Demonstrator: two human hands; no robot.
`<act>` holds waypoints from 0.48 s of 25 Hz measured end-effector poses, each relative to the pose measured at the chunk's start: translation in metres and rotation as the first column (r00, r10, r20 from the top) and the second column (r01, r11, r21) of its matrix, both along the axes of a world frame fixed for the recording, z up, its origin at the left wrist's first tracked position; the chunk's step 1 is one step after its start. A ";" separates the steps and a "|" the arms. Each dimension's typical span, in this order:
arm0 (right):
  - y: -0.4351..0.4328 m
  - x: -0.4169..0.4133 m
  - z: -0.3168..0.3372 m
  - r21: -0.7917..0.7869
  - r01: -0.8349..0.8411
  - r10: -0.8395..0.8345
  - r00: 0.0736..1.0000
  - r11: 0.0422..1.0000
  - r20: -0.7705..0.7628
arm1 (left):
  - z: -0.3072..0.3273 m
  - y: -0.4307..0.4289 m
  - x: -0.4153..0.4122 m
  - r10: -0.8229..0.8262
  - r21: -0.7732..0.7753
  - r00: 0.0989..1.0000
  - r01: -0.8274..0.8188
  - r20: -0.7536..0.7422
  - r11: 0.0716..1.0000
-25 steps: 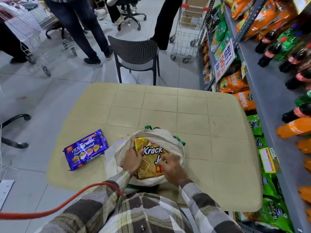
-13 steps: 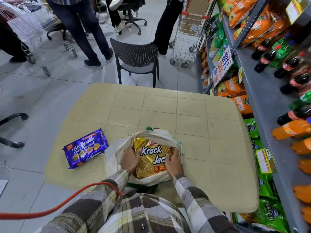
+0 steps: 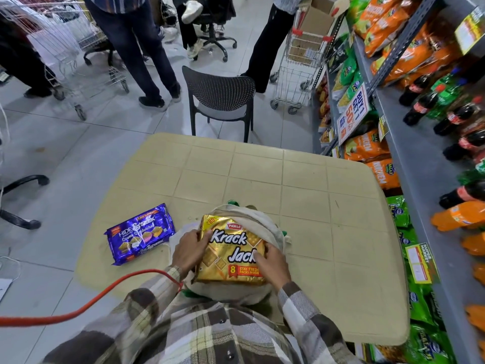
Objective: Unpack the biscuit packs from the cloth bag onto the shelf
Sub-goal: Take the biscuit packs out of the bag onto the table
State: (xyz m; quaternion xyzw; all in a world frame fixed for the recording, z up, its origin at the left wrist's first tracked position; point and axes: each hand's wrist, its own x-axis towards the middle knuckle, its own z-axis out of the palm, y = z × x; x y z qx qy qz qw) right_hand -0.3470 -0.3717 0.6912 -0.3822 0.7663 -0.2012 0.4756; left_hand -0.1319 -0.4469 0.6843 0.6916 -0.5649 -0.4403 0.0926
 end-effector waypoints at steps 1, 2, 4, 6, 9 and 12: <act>0.003 0.004 0.006 0.019 -0.036 0.036 0.999 0.999 0.003 | 0.006 0.001 0.006 -0.001 -0.005 1.000 0.001 0.015 1.000; 0.005 0.008 0.011 0.026 -0.076 0.076 0.997 0.997 0.002 | 0.014 0.002 0.013 0.000 -0.014 1.000 0.001 0.029 1.000; 0.011 0.017 0.023 0.034 -0.136 0.135 0.990 0.990 0.030 | 0.027 0.003 0.029 0.007 -0.039 0.999 -0.005 0.037 0.999; 0.017 0.026 0.040 0.014 -0.169 0.167 0.982 0.986 0.092 | 0.042 0.004 0.043 0.005 -0.086 0.999 -0.001 0.045 0.996; 0.020 0.033 0.064 -0.028 -0.209 0.211 0.969 0.977 0.127 | 0.069 0.004 0.052 0.027 -0.121 1.000 -0.027 -0.003 0.992; 0.013 0.030 0.083 -0.120 -0.206 0.217 0.972 0.971 0.090 | 0.089 -0.008 0.052 0.057 -0.123 0.990 -0.073 -0.132 0.990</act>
